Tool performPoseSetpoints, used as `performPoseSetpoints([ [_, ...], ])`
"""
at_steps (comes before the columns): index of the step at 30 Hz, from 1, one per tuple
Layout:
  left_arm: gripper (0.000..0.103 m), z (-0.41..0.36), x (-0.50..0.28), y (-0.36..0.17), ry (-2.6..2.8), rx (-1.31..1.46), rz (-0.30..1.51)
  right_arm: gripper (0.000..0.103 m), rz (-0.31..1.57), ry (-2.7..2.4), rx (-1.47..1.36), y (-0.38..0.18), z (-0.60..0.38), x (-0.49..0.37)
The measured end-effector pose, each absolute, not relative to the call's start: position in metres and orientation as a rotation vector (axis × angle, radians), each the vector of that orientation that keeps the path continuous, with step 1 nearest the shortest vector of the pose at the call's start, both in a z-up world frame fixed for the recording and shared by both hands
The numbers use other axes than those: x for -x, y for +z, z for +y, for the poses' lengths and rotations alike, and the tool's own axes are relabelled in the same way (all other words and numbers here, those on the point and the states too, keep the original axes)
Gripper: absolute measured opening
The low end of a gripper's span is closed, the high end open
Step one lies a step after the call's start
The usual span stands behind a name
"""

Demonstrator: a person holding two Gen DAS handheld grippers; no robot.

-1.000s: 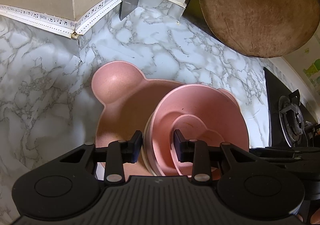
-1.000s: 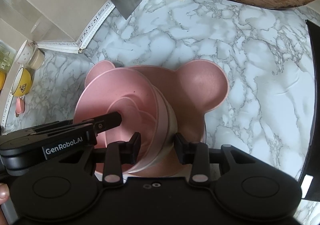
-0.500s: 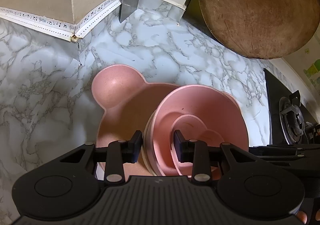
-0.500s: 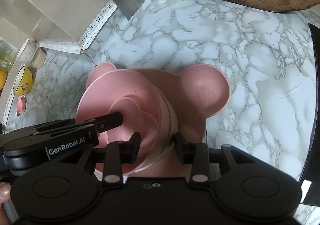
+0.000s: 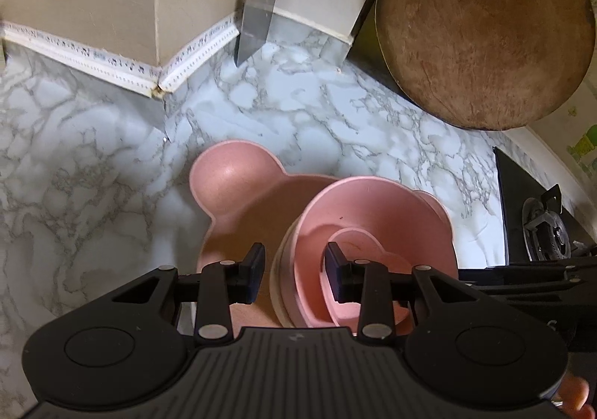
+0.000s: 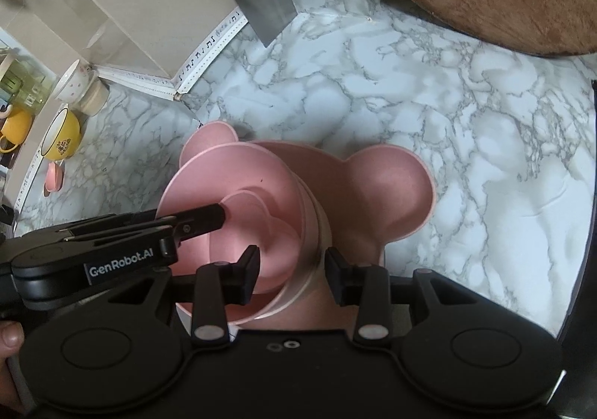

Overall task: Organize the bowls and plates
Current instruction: 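Lower the bowl stack onto the bear plate and open both grippers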

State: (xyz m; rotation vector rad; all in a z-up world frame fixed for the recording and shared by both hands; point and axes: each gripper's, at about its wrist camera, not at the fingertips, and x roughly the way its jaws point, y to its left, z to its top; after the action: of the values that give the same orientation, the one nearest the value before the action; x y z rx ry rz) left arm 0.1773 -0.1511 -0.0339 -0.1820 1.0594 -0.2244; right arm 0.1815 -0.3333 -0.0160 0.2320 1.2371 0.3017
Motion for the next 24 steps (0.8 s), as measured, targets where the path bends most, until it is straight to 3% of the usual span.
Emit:
performPoseSetpoints([
  [8, 0.034, -0.146, -0.164, -0.021, -0.287, 0.130, 1.024, 0.040, 1.186, 0.246, -0.227, 0.002, -0.338, -0.164],
  [13, 0.044, -0.142, -0.152, -0.011, -0.321, 0.102, 0.983, 0.041, 1.132, 0.224, -0.215, 0.013, -0.335, -0.150],
  [24, 0.067, -0.130, -0.120, 0.006, -0.335, 0.072, 0.900, 0.080, 1.003, 0.191, -0.223, 0.036, -0.329, -0.114],
])
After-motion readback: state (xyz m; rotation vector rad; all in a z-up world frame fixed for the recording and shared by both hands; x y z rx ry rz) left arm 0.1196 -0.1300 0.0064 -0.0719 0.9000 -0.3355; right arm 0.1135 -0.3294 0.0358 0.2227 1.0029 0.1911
